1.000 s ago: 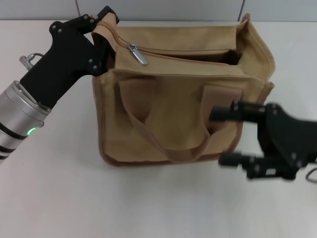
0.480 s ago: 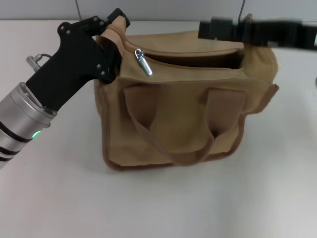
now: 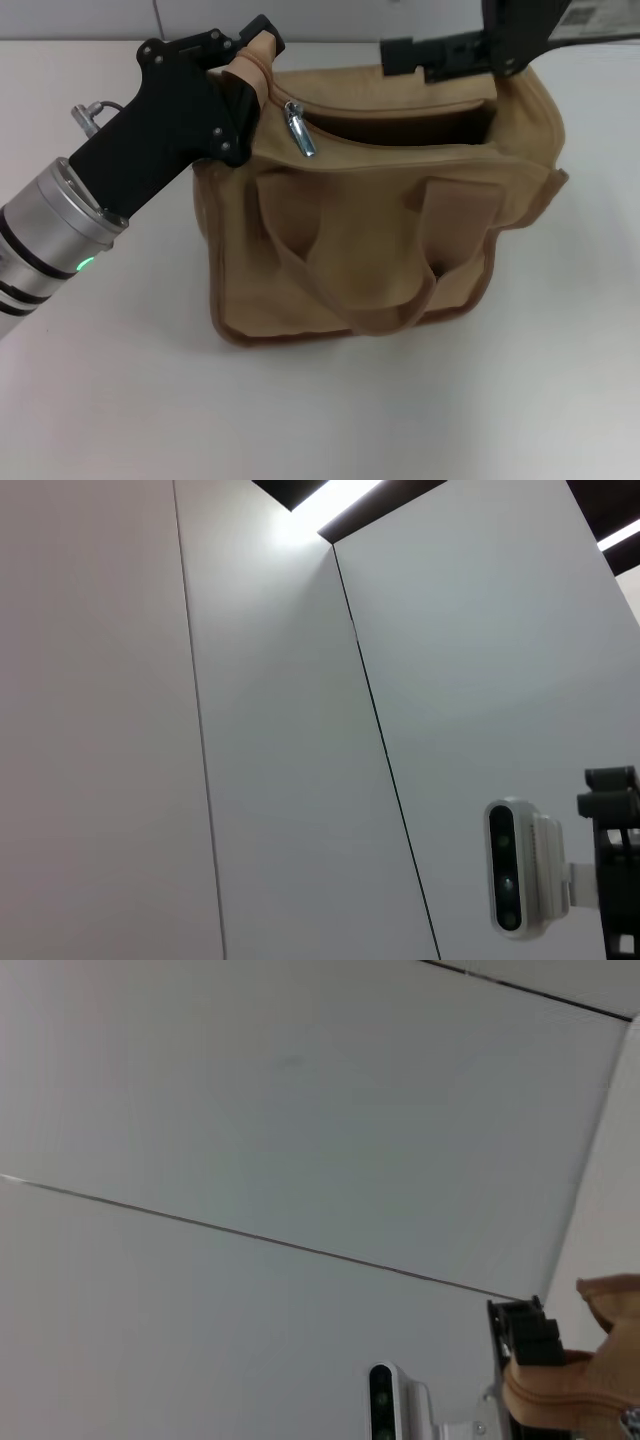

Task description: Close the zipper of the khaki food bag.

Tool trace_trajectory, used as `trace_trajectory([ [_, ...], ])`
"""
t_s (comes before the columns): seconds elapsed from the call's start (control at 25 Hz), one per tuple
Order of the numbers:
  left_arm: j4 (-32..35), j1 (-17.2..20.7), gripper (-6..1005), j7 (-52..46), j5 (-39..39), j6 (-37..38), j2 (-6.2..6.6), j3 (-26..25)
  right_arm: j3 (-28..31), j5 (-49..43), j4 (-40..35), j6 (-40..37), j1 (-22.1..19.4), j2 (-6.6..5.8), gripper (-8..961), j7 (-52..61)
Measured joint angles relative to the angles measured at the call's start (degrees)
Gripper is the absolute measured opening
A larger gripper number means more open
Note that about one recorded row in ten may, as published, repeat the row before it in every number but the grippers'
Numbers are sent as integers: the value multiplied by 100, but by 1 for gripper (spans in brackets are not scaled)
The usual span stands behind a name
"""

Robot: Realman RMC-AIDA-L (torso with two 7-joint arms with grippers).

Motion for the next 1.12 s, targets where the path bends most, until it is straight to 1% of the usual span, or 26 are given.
trace_trajectory([
  [0.04, 1, 0, 48, 0, 0, -8, 0, -7, -14, -33, 46, 24, 11, 15, 765, -1],
  [0.16, 2, 0, 50, -2, 0, -17, 0, -29, -75, -139, 97, 160, -15, 116, 765, -106],
  [0.36, -59, -1, 54, -46, -19, 19, 0, -46, -94, -542, 99, 346, -30, 250, 765, -642],
  [0.4, -74, -3, 55, -47, -24, 29, 0, -51, -97, -604, 99, 380, -25, 287, 766, -760],
  [0.44, -79, -3, 55, -48, -27, 34, 0, -53, -100, -737, 90, 455, -8, 359, 766, -1008],
  [0.48, -86, -3, 56, -48, -28, 36, 0, -55, -103, -790, 89, 480, 3, 387, 766, -1115],
  [0.52, -117, -7, 57, -49, -27, 39, 0, -56, -103, -790, 89, 480, 3, 387, 766, -1115],
  [0.56, -127, -9, 58, -49, -27, 40, 0, -57, -104, -852, 94, 508, 29, 424, 766, -1255],
  [0.6, -132, -11, 58, -49, -26, 40, 0, -57, -104, -852, 94, 508, 29, 424, 766, -1255],
  [0.64, -135, -12, 59, -49, -27, 42, 0, -58, -104, -866, 89, 520, 45, 455, 766, -1334],
  [0.92, -146, -13, 64, -53, -33, 70, 0, -62, -103, -881, 68, 689, 57, 483, 765, -1459],
  [1.12, -148, -33, 68, -54, -33, 72, 0, -62, -121, -882, 77, 813, 153, 566, 765, -1583],
])
